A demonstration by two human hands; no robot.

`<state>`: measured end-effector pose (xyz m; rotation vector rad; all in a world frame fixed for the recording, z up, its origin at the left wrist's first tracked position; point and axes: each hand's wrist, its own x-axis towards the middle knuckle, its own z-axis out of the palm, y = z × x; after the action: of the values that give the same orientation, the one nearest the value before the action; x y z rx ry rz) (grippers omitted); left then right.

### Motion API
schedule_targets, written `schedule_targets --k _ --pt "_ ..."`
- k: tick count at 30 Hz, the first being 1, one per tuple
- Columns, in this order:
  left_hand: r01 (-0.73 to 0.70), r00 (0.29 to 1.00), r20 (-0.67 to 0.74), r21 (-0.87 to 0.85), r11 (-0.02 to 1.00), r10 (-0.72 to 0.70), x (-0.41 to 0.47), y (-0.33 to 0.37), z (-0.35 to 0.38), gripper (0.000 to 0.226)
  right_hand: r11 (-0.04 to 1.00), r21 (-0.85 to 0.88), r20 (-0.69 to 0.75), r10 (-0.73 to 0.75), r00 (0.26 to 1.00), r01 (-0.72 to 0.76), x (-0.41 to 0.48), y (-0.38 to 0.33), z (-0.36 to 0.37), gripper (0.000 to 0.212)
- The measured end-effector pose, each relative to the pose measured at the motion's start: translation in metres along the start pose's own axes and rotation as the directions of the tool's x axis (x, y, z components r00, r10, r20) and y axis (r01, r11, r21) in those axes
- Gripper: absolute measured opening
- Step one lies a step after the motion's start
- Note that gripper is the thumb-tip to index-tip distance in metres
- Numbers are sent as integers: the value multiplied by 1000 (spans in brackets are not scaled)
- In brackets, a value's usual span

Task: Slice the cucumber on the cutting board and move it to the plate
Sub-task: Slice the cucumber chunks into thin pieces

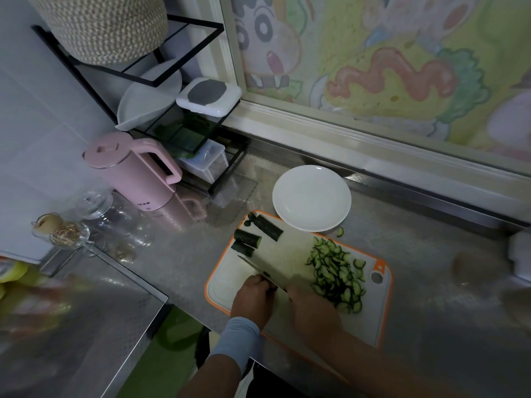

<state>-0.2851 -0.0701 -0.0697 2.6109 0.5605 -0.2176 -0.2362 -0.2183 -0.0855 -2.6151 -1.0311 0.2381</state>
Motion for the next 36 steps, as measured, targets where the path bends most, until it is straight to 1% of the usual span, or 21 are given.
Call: schedule_targets --k 2,5,8,13,17,18,20,21,22,24,25,27,29,31,33,36 --pt "0 1000 -4 0 1000 0 0 0 0 31 1000 16 16 9 1000 -9 -4 0 -5 35" --pt "-7 1000 -17 -2 1000 7 -2 0 1 33 996 76 10 51 999 -51 -14 4 -11 24" --pt "-11 1000 -12 -3 1000 11 -2 0 1 33 994 89 72 53 996 -59 -23 11 -10 24" --pt "-11 1000 11 -12 1000 11 -1 -1 0 32 987 152 38 56 998 -61 -28 20 -18 29" --pt "-16 1000 3 4 1000 16 -1 -1 1 31 976 197 111 70 991 -91 -21 20 -11 32" --pt "-21 1000 4 13 1000 21 -1 -1 0 31 979 185 104 68 992 -86 -19 19 -7 32" --pt "-29 1000 5 16 999 29 0 -1 -1 31 992 109 86 57 995 -66 -12 14 -1 22" --pt "-31 999 7 18 999 31 0 -2 -1 31 993 98 78 63 995 -71 -7 9 -1 20" --pt "-28 1000 11 19 999 28 0 -1 -1 31 994 87 108 61 992 -70 -2 5 -2 25" --pt "-20 1000 14 16 1000 20 -1 -1 -2 31 998 37 111 42 993 -47 4 3 -1 34" --pt "-18 1000 15 13 1000 18 -1 -1 -2 30 999 38 83 33 996 -36 5 4 1 32" --pt "-13 1000 10 6 1000 13 -1 -2 0 31 994 95 87 53 995 -61 0 6 -2 27" --pt "-5 1000 0 5 1000 5 -1 -2 0 32 994 91 55 57 997 -62 -10 7 -9 28" --pt "-10 1000 -15 -1 1000 10 -2 -2 2 33 993 88 115 63 991 -74 -19 10 -17 23" --pt "-13 1000 -23 -8 1000 12 -2 -3 3 32 985 152 109 64 992 -80 -26 14 -18 28" --pt "-18 999 -42 -19 1000 17 -3 -2 4 30 988 136 100 55 993 -69 -28 18 -18 29"
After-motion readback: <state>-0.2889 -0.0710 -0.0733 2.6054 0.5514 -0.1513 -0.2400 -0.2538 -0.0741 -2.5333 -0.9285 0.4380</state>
